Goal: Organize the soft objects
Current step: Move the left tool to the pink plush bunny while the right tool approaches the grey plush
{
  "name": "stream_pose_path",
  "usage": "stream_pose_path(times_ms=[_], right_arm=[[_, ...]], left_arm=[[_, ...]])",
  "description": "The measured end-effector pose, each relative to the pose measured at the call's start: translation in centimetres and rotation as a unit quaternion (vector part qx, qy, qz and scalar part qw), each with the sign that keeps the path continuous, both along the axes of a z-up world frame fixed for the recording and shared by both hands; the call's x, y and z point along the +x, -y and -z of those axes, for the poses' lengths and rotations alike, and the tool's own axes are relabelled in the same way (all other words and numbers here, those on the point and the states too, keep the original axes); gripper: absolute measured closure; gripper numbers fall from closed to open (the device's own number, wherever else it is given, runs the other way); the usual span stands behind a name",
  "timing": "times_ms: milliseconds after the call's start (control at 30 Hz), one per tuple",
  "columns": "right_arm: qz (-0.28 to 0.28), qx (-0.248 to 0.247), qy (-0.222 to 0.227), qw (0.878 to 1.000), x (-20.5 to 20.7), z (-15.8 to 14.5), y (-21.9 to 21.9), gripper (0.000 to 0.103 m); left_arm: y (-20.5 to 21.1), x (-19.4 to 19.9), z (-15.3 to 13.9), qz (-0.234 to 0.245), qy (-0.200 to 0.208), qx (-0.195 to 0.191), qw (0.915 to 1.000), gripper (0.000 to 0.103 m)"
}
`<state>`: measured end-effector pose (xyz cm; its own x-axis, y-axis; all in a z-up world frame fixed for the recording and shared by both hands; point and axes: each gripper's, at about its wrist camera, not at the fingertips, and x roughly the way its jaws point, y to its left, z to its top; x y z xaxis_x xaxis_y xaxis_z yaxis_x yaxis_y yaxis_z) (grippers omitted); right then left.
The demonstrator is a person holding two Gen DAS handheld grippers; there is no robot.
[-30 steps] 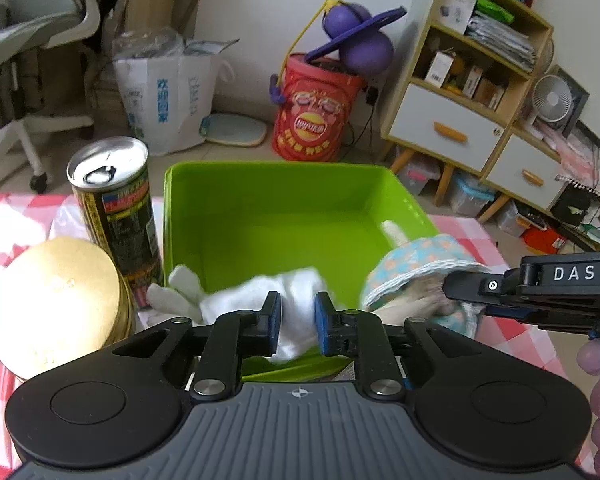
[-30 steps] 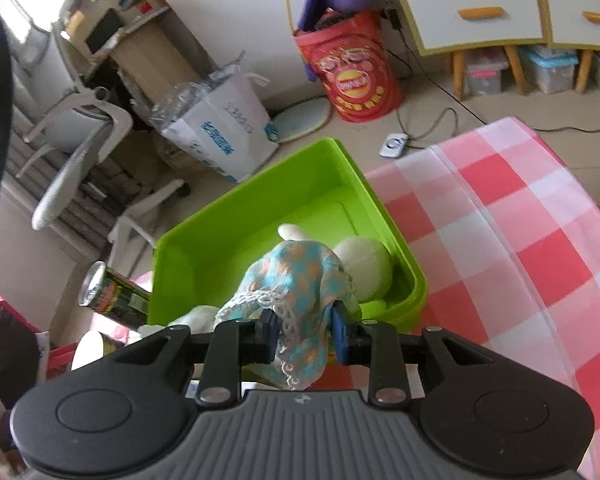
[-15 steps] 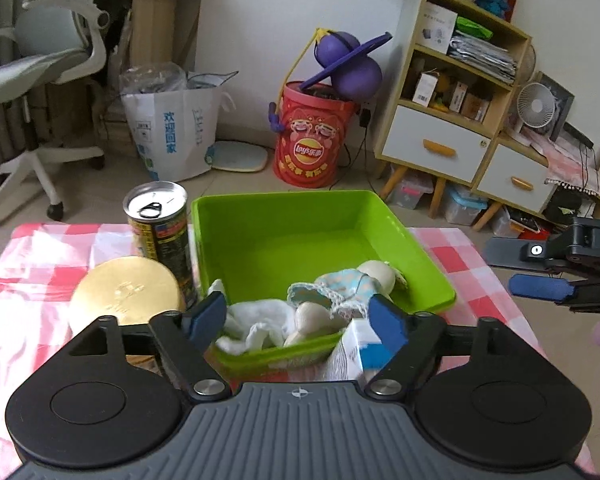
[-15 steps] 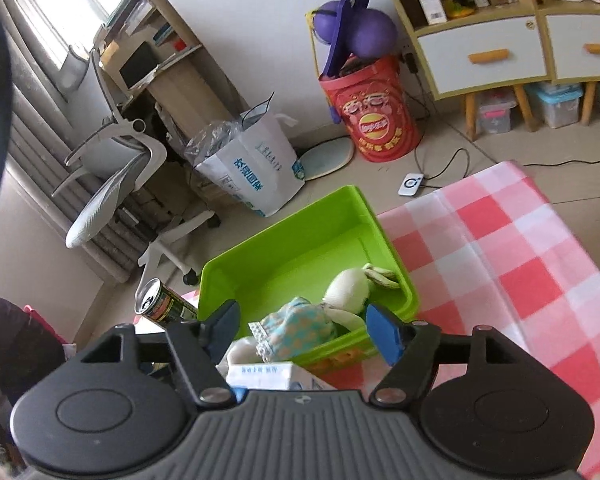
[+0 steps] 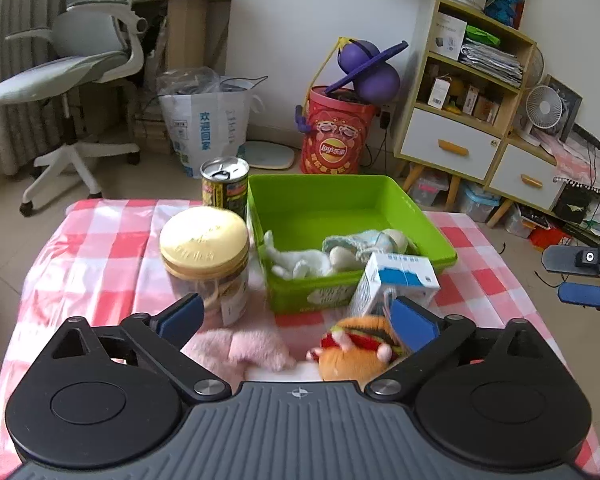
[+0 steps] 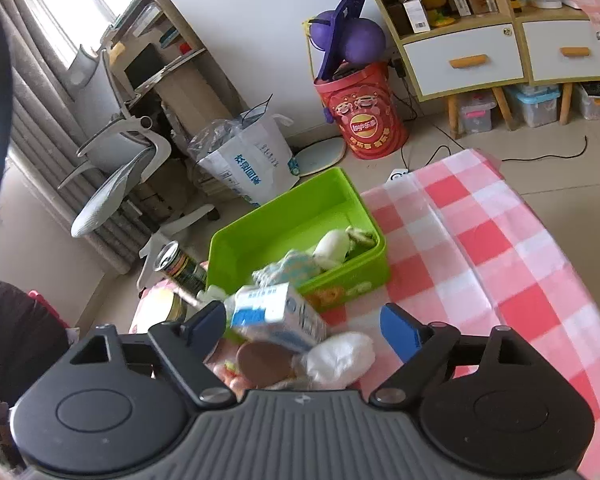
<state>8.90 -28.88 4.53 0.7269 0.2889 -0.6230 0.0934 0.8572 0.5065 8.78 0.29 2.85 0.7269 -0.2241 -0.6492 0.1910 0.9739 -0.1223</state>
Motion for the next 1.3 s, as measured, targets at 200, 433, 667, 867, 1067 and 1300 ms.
stream_pose_path(times_ms=[200,433,667,867,1067,1300], right_arm=[[-0.012,0.012,-0.003,1.0,-2.7,1.0,-0.9,0.039],[-0.019,0.012,-0.003,1.0,-4.6,2.4,-2.2,0.039],[-0.036,-0.013,0.013,0.999,-6.1,3.7,-4.4,0.039],[-0.082,-0.048,0.043,0.995,-7.1,4.2,-7.6,0.038],[-0.106,-0.096,0.072,0.987,-7.5,4.8,-10.4,0.037],[-0.141,-0.179,0.116,0.967,-8.1,5.4,-13.7,0.037]], left_arm=[[-0.4,-2.3,0.4,0.004,-0.003,0.0,1.0,0.005],[-0.9,-4.1,2.1,0.004,-0.002,0.001,1.0,0.005],[-2.5,-5.1,5.1,-0.01,0.025,0.022,0.9994,0.005],[-4.5,-5.1,8.0,-0.027,0.05,0.066,0.9962,0.005],[-7.3,-3.9,9.6,-0.056,0.054,0.054,0.9955,0.005],[-7.4,-2.5,11.2,-0.054,0.057,0.055,0.9954,0.006]])
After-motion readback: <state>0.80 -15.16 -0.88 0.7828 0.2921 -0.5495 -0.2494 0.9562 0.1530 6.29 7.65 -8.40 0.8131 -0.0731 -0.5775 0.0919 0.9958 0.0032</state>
